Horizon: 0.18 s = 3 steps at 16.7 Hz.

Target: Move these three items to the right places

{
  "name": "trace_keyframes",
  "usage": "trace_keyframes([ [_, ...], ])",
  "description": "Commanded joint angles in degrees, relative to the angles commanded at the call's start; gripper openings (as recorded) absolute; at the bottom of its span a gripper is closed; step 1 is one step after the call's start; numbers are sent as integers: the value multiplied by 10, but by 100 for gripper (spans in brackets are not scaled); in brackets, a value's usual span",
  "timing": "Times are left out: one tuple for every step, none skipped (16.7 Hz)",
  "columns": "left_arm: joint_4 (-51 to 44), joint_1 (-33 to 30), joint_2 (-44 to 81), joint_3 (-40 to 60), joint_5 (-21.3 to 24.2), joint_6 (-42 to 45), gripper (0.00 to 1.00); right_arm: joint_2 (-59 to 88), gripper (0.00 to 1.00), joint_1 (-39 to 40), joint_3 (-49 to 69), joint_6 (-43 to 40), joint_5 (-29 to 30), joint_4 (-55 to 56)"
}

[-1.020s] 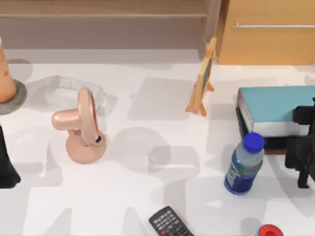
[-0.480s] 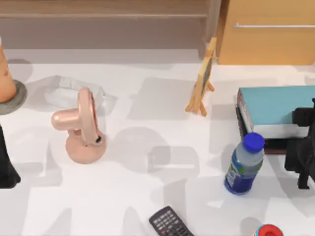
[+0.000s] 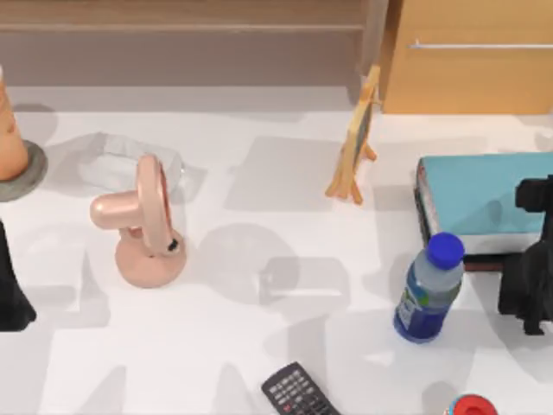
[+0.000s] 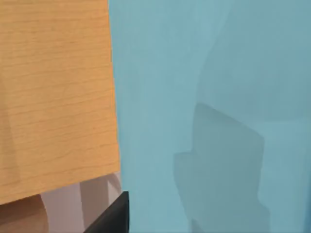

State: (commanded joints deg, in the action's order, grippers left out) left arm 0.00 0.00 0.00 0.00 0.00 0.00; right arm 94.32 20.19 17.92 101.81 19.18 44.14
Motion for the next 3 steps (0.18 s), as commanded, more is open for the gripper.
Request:
trace_keyframes([
  [0,0,0,0,0,0,100,0,100,0,0,0,0,0],
  [0,0,0,0,0,0,100,0,100,0,0,0,0,0],
  [0,0,0,0,0,0,100,0,100,0,0,0,0,0],
])
